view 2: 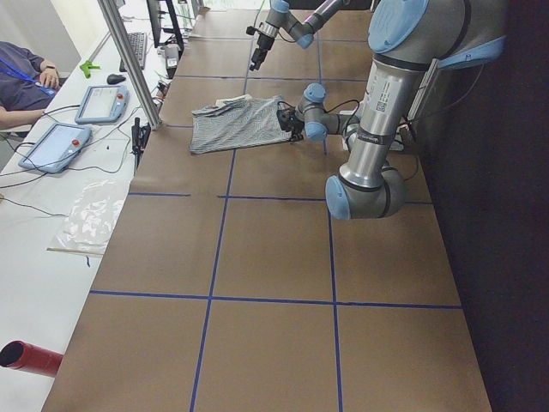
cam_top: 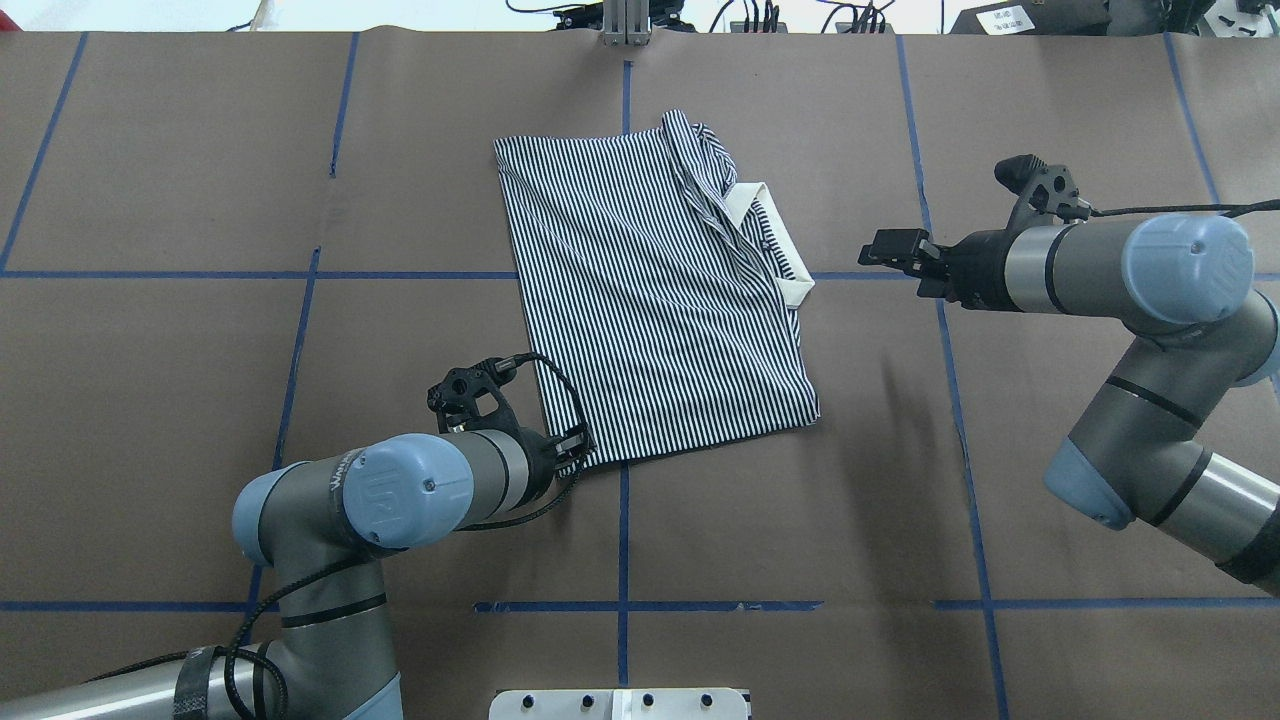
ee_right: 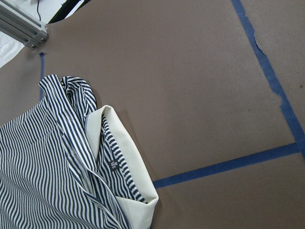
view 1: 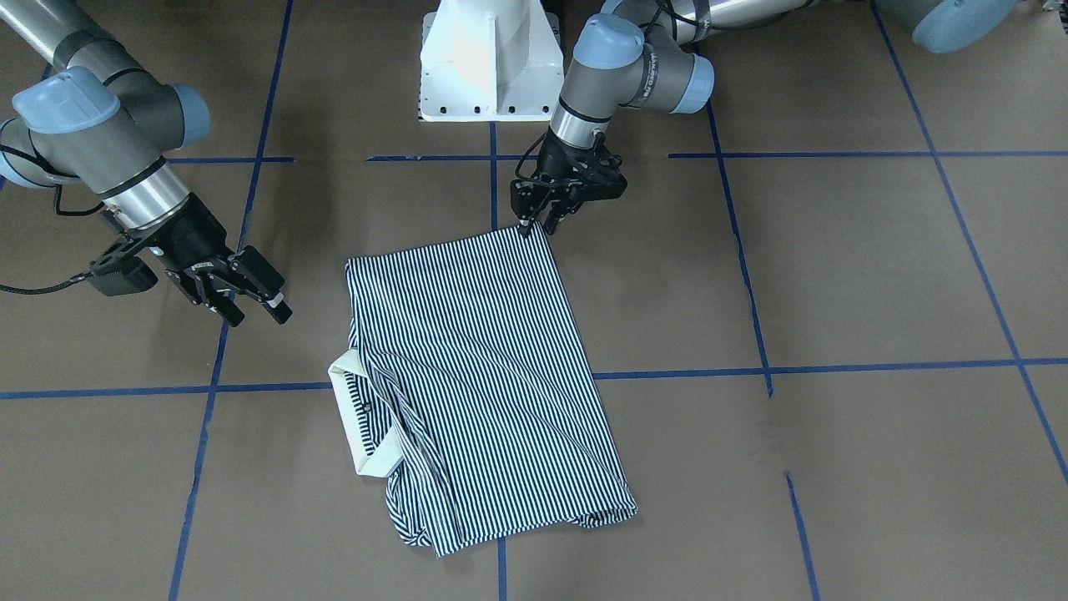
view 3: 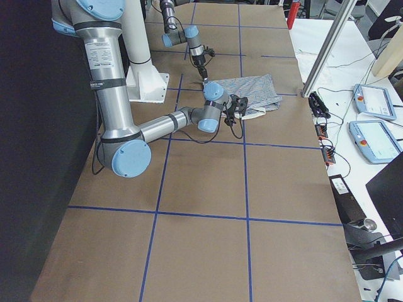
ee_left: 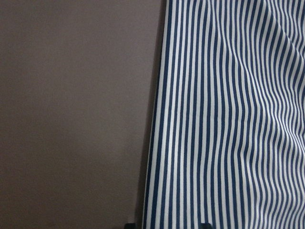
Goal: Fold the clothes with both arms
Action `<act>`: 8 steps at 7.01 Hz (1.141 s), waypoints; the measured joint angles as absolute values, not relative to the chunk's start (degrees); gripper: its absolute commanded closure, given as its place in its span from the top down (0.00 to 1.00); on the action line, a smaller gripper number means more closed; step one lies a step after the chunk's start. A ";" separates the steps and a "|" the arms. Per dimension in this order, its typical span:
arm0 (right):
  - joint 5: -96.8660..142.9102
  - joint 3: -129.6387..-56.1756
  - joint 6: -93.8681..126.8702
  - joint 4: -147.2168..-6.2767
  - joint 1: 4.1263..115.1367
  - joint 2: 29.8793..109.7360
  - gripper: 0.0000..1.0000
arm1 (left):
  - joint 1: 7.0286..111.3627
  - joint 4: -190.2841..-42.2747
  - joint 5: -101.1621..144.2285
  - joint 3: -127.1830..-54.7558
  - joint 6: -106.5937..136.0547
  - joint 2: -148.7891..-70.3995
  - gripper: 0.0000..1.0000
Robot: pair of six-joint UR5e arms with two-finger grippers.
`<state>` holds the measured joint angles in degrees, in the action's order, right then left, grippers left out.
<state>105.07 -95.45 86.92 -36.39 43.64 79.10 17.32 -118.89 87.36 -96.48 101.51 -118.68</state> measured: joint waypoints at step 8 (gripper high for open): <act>104.79 -95.45 86.86 -36.41 43.27 79.60 0.99 | 17.23 -119.07 87.48 -96.37 101.07 -118.73 0.00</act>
